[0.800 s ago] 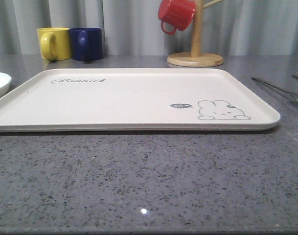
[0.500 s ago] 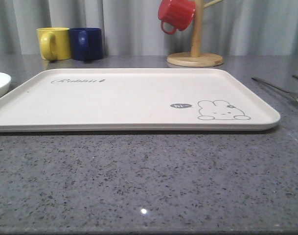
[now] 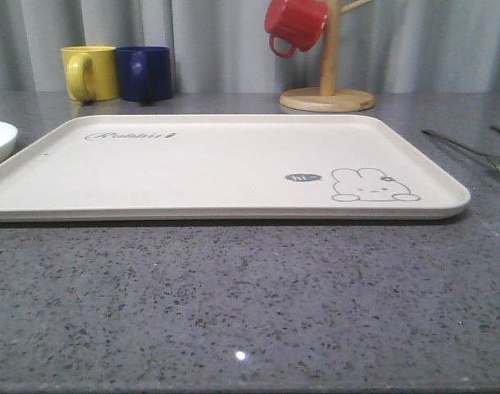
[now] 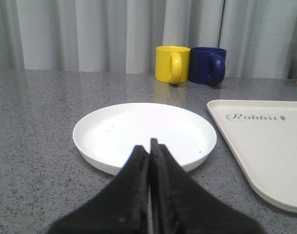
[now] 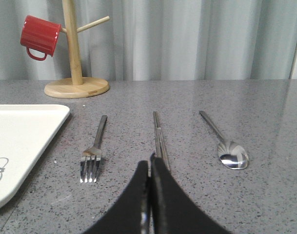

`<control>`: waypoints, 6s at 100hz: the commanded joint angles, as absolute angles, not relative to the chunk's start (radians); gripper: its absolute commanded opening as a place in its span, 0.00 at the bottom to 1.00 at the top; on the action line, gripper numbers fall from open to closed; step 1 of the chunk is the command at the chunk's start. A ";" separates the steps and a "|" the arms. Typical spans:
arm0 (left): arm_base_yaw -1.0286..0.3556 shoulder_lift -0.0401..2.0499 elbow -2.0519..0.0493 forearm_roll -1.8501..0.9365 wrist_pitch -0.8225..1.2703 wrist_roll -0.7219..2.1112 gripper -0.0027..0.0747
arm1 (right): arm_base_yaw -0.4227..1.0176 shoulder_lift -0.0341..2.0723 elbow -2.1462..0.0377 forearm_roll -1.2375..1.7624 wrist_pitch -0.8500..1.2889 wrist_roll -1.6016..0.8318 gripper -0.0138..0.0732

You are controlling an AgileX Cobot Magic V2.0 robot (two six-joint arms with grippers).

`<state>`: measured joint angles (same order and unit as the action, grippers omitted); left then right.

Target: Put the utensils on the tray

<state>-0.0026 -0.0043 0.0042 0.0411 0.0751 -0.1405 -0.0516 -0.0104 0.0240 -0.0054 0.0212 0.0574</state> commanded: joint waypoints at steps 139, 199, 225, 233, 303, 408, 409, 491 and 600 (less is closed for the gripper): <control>0.225 1.400 -1.214 -0.032 1.010 -0.155 0.56 | -0.051 -0.028 0.027 -0.018 -0.055 0.050 0.07; 0.257 1.628 -1.296 -0.048 1.017 -0.155 0.40 | -0.051 -0.028 0.027 -0.018 -0.055 0.050 0.07; 0.257 1.628 -1.311 -0.050 1.007 -0.155 0.01 | -0.051 -0.028 0.027 -0.018 -0.055 0.050 0.07; 0.257 1.628 -1.322 -0.050 1.019 -0.155 0.01 | -0.051 -0.028 0.027 -0.018 -0.055 0.050 0.07; 0.078 1.480 -1.484 -0.489 1.029 0.169 0.01 | -0.051 -0.028 0.027 -0.018 -0.055 0.050 0.07; -0.126 1.693 -1.523 -0.295 0.915 0.140 0.24 | -0.051 -0.028 0.027 -0.018 -0.055 0.050 0.07; -0.126 1.684 -1.523 -0.289 0.910 0.135 0.19 | -0.051 -0.028 0.027 -0.018 -0.055 0.050 0.07; -0.133 0.938 -0.874 -0.125 0.473 0.106 0.01 | -0.051 -0.028 0.027 -0.018 -0.055 0.050 0.07; -0.133 0.214 -0.506 -0.131 0.528 0.106 0.01 | -0.051 -0.027 0.024 -0.023 -0.042 0.050 0.07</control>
